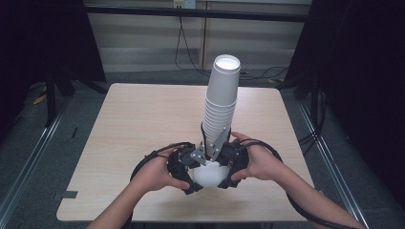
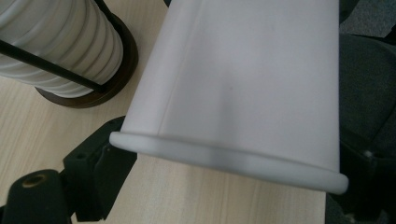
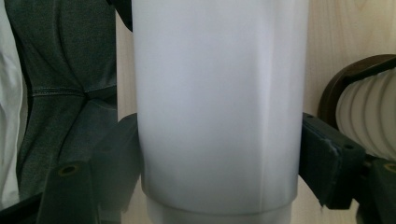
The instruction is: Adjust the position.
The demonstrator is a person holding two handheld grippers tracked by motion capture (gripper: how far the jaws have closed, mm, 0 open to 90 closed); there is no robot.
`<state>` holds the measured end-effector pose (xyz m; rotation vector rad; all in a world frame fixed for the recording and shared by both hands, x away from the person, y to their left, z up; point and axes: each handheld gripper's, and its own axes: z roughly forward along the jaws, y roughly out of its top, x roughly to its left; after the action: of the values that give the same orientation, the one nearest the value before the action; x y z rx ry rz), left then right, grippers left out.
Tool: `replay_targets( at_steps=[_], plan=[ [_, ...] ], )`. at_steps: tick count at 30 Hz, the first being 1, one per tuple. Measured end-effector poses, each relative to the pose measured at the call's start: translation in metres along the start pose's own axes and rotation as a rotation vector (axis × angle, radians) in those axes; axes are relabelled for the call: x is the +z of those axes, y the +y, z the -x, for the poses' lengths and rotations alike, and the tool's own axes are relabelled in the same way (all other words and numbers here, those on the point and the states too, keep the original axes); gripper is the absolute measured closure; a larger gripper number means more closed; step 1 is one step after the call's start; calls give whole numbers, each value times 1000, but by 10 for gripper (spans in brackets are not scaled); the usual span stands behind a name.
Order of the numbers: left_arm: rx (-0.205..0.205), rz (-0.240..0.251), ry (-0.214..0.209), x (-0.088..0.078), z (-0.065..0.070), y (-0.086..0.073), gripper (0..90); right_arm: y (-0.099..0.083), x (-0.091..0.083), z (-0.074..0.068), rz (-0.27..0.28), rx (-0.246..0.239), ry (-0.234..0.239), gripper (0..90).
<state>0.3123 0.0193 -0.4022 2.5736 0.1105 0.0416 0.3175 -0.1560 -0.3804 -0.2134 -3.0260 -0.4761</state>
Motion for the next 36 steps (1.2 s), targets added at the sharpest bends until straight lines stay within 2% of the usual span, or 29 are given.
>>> replay_targets(
  at_steps=[2, 3, 4, 7, 8, 9, 10, 12, 17, 21, 25, 26, 29, 31, 34, 36],
  plan=[
    [2, -1, 2, 0, 0, 0, 120, 0, 1, -1, -6, 25, 6, 238],
    [-4, -1, 6, 0, 1, 0, 120, 0, 1, -1, -6, 25, 6, 238],
    [15, -10, 8, -1, -1, -1, 120, -1, 1, -1, 2, 27, -4, 241],
    [10, -1, -3, -1, -1, -1, 118, -2, 1, -2, 6, 28, -2, 248],
    [3, 8, -5, 0, -1, -1, 111, -2, 1, -3, 3, 33, -2, 248],
    [9, 14, -7, 0, -2, -2, 104, -3, 1, -2, 13, 23, -6, 248],
    [19, 28, -6, -1, -3, -3, 97, -3, 0, -4, 14, 48, -12, 248],
    [35, 56, 1, -3, -5, -5, 87, -5, -1, -4, 30, 41, -25, 248],
    [27, 110, 3, -8, -8, -9, 78, -13, -3, -1, 101, 53, -22, 249],
    [-14, 128, 4, -12, -12, -16, 56, -23, -5, 2, 163, 57, -20, 249],
    [-38, 172, 0, -16, -15, -19, 69, -32, -7, 5, 210, 83, -1, 248],
    [-53, 190, 0, -18, -16, -20, 78, -35, -8, 6, 231, 81, -10, 247],
    [-64, 211, -7, -20, -17, -22, 83, -37, -8, 7, 250, 88, -6, 246],
    [-85, 240, -18, -21, -18, -24, 78, -39, -8, 7, 273, 99, 4, 247],
    [-95, 287, -29, -22, -19, -27, 81, -44, -9, 8, 302, 100, 12, 246],
    [-103, 296, -35, -22, -20, -28, 84, -45, -9, 8, 320, 101, 10, 246]
  ],
)
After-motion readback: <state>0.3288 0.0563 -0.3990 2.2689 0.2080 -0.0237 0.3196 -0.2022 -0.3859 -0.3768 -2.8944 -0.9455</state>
